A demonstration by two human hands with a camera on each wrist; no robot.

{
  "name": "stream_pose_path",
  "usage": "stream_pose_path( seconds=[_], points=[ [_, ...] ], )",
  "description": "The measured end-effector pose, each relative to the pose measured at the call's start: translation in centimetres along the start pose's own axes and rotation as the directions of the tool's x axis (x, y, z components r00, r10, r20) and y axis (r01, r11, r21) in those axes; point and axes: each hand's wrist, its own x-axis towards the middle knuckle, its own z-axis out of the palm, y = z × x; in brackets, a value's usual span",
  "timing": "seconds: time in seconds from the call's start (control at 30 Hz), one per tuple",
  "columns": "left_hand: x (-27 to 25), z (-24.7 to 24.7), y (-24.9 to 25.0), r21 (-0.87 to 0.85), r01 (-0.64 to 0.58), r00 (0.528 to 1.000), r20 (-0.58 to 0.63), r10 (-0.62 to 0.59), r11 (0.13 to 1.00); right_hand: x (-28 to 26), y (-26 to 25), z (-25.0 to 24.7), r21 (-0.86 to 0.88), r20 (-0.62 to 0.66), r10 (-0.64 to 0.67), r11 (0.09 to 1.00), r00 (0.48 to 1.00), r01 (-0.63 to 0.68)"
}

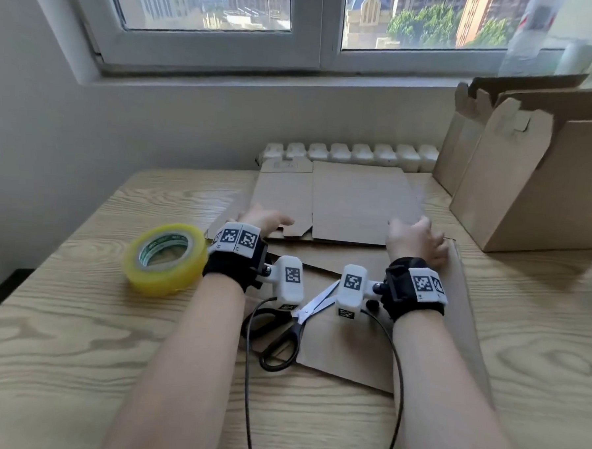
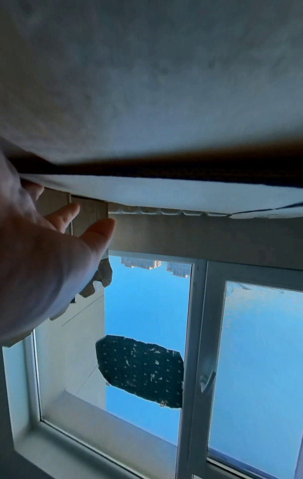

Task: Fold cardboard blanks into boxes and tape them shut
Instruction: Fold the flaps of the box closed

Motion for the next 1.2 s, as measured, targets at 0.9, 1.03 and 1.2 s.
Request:
stream_pose_path(
  seconds=[0.9, 1.03, 1.2],
  points=[
    [-1.7, -1.7, 2.0, 0.116, -0.486, 0.855, -0.141, 0.499, 0.866, -1.6, -2.6, 0.8, -0.049, 0.426, -0.484, 0.831, 0.764, 0.554],
    [-2.7, -1.5, 2.6, 0.167, -0.629, 0.752, -0.120, 0.649, 0.760, -1.5, -2.7, 0.8, -0.014, 0.341, -0.565, 0.796, 0.752, 0.605],
    [-4.2, -0.5, 3.6, 0.445, -0.547, 0.755, -0.103, 0.647, 0.709, -1.7, -2.9, 1.1, -0.042, 0.297, -0.620, 0.752, 0.726, 0.658]
  ],
)
